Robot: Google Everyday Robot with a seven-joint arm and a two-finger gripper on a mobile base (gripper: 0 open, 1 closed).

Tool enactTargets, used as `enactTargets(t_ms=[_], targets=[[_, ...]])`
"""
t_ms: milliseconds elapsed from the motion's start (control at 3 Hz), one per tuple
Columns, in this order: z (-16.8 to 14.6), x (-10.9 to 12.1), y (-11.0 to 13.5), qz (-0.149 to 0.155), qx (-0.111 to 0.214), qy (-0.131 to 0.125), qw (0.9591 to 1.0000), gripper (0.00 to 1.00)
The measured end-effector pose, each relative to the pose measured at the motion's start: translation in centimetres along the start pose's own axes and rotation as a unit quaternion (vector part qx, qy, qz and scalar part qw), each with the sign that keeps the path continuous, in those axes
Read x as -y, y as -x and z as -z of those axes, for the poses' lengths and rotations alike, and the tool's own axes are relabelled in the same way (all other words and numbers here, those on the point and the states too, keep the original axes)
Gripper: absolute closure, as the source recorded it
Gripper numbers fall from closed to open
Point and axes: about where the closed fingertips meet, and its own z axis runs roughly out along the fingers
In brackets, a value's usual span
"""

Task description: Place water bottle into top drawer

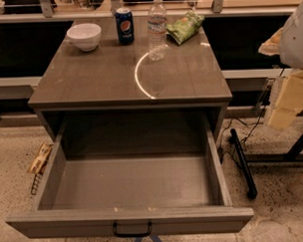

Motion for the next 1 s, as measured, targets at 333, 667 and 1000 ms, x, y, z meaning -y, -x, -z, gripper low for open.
enactTargets(t_ms=[333,667,1000], targets=[[0.0,0.0,0.0,0.0,0.0,0.0,1.0,0.0],[0.2,0.2,0.1,-0.01,0.008,-0.005,0.9999,0.0],[-0.7,1.5,1.2,-0.045,0.048,-0.013,0.9977,0.0]])
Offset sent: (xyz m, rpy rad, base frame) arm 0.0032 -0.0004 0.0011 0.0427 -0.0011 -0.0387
